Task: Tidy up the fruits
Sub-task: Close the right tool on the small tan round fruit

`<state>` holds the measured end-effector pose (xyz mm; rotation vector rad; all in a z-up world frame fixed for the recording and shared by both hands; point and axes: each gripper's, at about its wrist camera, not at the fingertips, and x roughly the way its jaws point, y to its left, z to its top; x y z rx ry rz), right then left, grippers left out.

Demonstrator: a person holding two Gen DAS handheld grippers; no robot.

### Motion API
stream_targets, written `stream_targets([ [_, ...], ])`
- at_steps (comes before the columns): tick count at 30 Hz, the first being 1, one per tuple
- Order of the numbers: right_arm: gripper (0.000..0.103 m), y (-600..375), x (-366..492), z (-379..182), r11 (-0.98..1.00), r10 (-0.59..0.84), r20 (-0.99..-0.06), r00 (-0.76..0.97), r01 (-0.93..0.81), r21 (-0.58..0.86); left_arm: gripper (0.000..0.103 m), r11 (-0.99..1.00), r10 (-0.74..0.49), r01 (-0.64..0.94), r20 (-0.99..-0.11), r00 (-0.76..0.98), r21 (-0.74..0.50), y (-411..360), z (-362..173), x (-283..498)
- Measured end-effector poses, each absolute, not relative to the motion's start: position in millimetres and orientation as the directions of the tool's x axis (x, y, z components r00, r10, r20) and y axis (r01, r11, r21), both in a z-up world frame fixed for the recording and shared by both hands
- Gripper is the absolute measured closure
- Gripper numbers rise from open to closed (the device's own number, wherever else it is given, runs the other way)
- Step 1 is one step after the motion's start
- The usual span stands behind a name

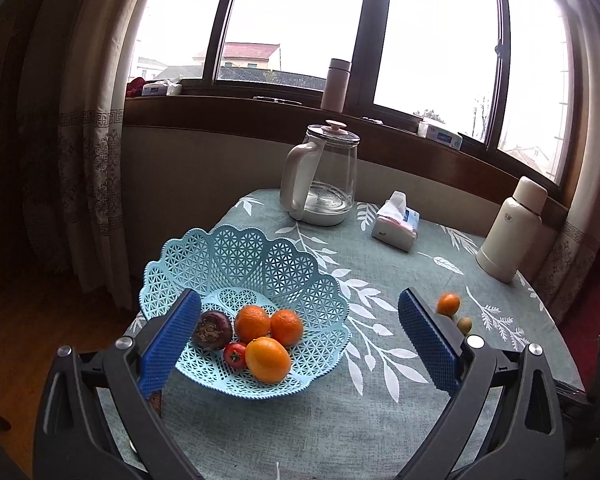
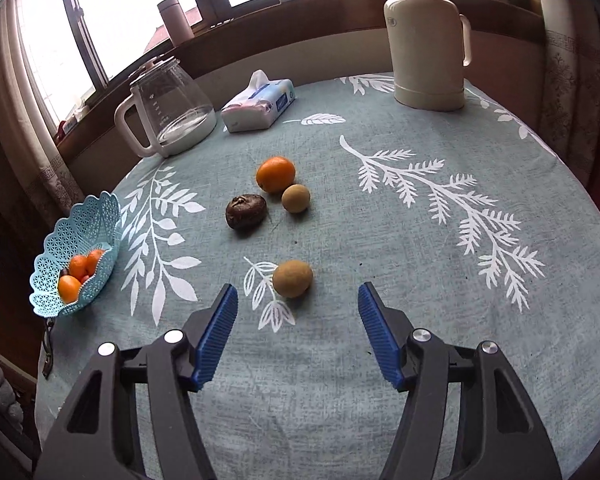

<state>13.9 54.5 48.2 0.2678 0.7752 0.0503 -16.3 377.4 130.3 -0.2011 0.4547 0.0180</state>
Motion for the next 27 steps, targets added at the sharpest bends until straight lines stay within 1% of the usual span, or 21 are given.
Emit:
stream_targets([
  [4,0.049,60.3,28.2,37.8,0.974,0.132,-0.713,0.689,0.042,0.221,0.003,0.982,-0.039,-0.046,-0.439,0.897,-0.181,371.0,129.2,-15.9],
  [14,0.054,69.5,58.5,24.5,0.984,0.114,-0.747,0.655,0.029,0.176,0.003,0.984,-0.039,-0.045,-0.451,0.892,-0.173,367.4,124.9,-12.4],
  [17,0.060,73.0,66.3,19.8,0.987,0.111,-0.756,0.645,0.020,0.162,0.003,0.984,-0.035,-0.048,-0.456,0.889,-0.169,366.9,122.9,-10.5],
  [22,0.074,73.5,68.8,19.1,0.990,0.102,-0.753,0.650,0.010,0.143,0.003,0.988,-0.031,-0.045,-0.465,0.885,-0.150,362.2,118.0,-7.7],
  [27,0.074,73.0,58.4,22.1,0.991,0.103,-0.742,0.662,-0.007,0.132,0.003,0.992,-0.011,-0.052,-0.483,0.876,-0.117,356.9,110.5,-2.9],
])
